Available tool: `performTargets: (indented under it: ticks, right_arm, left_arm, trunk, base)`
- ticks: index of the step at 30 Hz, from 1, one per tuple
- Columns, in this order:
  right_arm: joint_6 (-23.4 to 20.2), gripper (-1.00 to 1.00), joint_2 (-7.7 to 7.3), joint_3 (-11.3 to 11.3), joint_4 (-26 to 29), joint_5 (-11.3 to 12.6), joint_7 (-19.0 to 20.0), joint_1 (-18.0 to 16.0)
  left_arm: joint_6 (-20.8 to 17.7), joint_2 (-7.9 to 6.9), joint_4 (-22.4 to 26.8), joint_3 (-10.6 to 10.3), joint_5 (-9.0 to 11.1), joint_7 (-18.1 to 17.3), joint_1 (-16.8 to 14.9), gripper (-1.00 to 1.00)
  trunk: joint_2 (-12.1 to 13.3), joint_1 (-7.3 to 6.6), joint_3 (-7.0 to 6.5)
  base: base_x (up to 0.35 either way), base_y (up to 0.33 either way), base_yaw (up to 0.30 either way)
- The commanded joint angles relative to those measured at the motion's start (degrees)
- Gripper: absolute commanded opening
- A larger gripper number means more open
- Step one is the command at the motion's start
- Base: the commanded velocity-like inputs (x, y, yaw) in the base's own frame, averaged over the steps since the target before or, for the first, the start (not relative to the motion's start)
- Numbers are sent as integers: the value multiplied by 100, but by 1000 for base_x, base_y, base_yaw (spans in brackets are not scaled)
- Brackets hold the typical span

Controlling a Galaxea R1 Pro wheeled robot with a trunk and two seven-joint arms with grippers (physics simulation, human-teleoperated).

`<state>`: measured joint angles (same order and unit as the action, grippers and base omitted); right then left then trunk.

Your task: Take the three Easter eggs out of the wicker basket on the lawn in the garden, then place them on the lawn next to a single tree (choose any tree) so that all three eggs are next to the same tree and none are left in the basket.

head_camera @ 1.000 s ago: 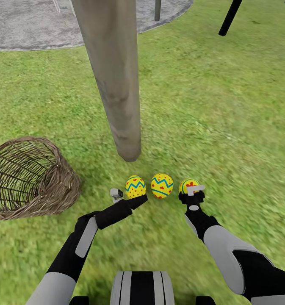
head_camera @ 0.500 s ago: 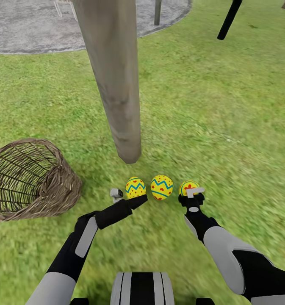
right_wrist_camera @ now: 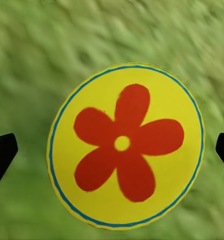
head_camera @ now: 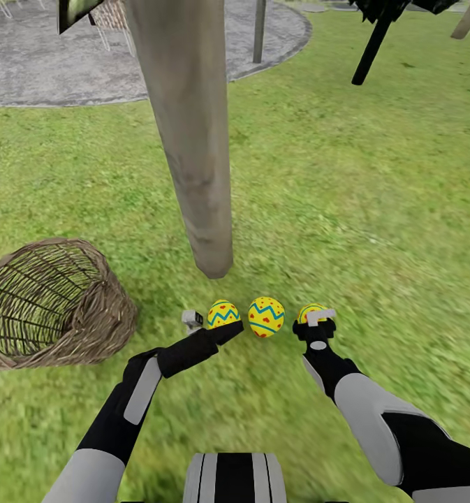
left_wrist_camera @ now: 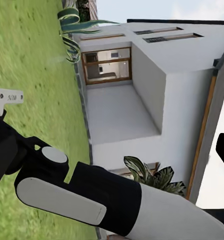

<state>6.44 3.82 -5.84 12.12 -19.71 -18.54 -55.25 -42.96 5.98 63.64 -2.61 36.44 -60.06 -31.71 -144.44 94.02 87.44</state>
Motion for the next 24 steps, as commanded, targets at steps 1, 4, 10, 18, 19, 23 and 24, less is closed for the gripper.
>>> performTargets:
  ticks: [1, 4, 10, 18, 19, 23, 24]
  right_arm:
    - [24, 100, 9, -49, -8, -50, -9, -3]
    - [24, 100, 7, -49, -8, -33, 4, -3]
    - [-105, 100, 3, -81, 224, 4, 308, -3]
    - [-1749, 100, -6, -232, 1541, 29, 341, 44]
    - [-1894, 100, -2, -233, 1772, 29, 341, 56]
    - [-2678, 100, -3, -234, 2694, 30, 342, 233]
    - [-2789, 100, -10, -234, 2849, 30, 342, 288]
  left_arm:
    - [-40, -1, -1, -3, 30, 3, -2, 100]
    - [-45, -1, -1, -3, 30, 4, -2, 100]
    - [-113, -2, 8, 3, 30, 11, -60, 100]
    - [-383, -127, 413, 40, 24, 3, -98, 100]
    - [-499, -129, 494, 40, 18, 3, -98, 100]
    - [-918, -137, 649, 43, -18, 3, -103, 100]
    - [-945, -140, 659, 43, -20, 3, -114, 100]
  trunk:
    - [0, -3, -20]
    - [4, -11, -86]
    - [12, -26, -219]
    - [23, -47, -396]
    - [24, -50, -419]
    - [30, -60, -507]
    - [31, -62, -529]
  base:
    - [0, 0, 0]
    - [0, 0, 0]
    - [0, 0, 0]
    - [0, 0, 0]
    - [0, 0, 0]
    - [0, 0, 0]
    - [-29, 0, 0]
